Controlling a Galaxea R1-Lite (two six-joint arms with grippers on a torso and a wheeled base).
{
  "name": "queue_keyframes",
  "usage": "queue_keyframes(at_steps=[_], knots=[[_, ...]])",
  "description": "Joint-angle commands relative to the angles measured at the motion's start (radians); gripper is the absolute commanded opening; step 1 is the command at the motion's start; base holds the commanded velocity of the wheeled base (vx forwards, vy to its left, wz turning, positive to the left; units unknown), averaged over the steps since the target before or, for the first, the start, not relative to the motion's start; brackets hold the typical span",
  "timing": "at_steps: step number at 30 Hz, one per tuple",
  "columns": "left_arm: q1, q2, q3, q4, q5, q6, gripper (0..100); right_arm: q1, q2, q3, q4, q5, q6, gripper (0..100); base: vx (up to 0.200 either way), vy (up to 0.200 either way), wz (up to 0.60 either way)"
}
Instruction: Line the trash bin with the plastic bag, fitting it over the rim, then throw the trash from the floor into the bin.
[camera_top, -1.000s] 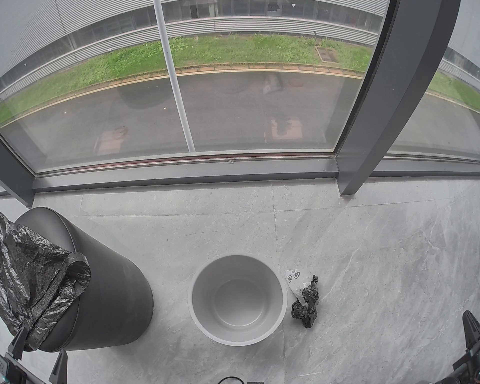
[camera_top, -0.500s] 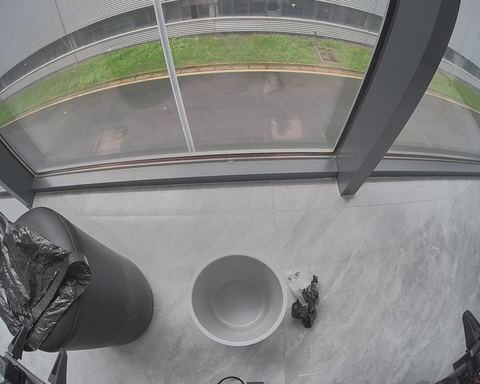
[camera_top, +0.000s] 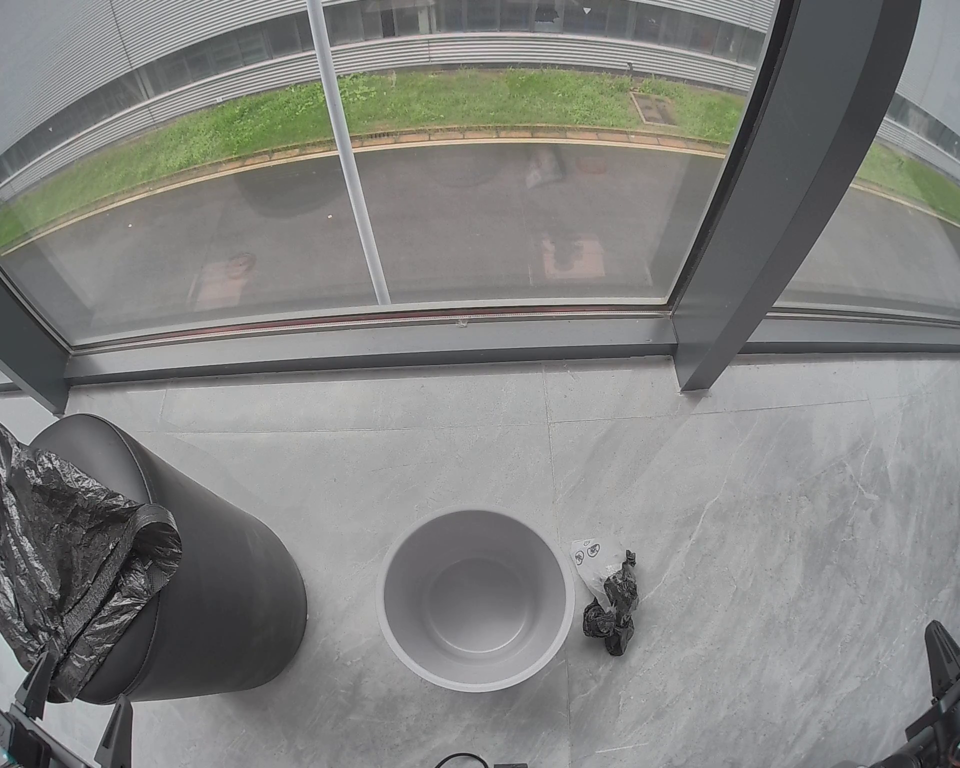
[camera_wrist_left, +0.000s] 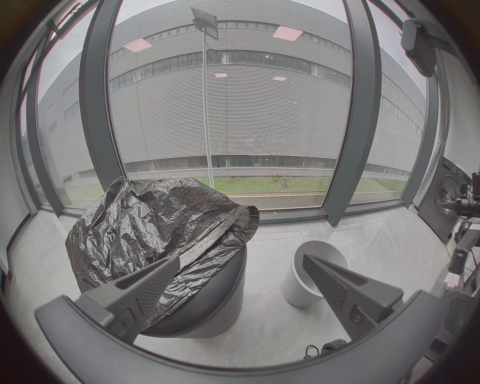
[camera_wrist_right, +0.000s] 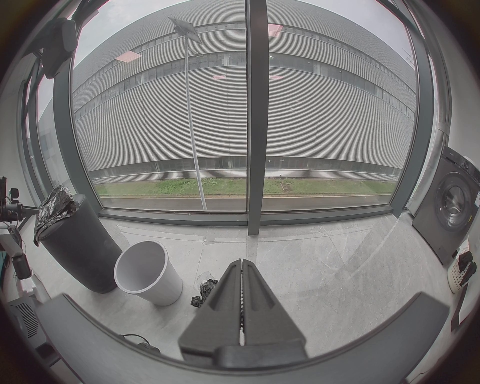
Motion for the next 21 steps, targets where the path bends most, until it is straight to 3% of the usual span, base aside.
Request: queue_keyframes(at_steps=[1,7,8,10,16,21], knots=[[0.000,-0.017,0.015,0.000,0.002,0.000,100,0.000,-0.016,0.016,0.000,0.000,0.000,0,0.000,0.000,0.00],[0.000,-0.015,-0.024,-0.037,0.053,-0.009,100,0.004,-0.002,-0.054,-0.074,-0.004,0.037,0,0.000,0.000,0.00],[-0.009,0.037,-0.180,-0.060,0.068,-0.069,100,0.006,0.038,-0.150,-0.097,-0.003,0.060,0,0.000,0.000,0.00],[-0.012,0.084,-0.254,-0.025,0.065,-0.063,100,0.006,0.085,-0.189,-0.085,0.006,0.043,0,0.000,0.000,0.00],[-0.020,0.134,-0.260,-0.016,0.039,0.012,100,0.047,0.192,-0.188,-0.105,0.016,0.034,0,0.000,0.000,0.00],[-0.020,0.215,-0.257,-0.007,-0.016,0.034,100,0.110,0.352,-0.208,-0.232,0.014,0.032,0,0.000,0.000,0.00]])
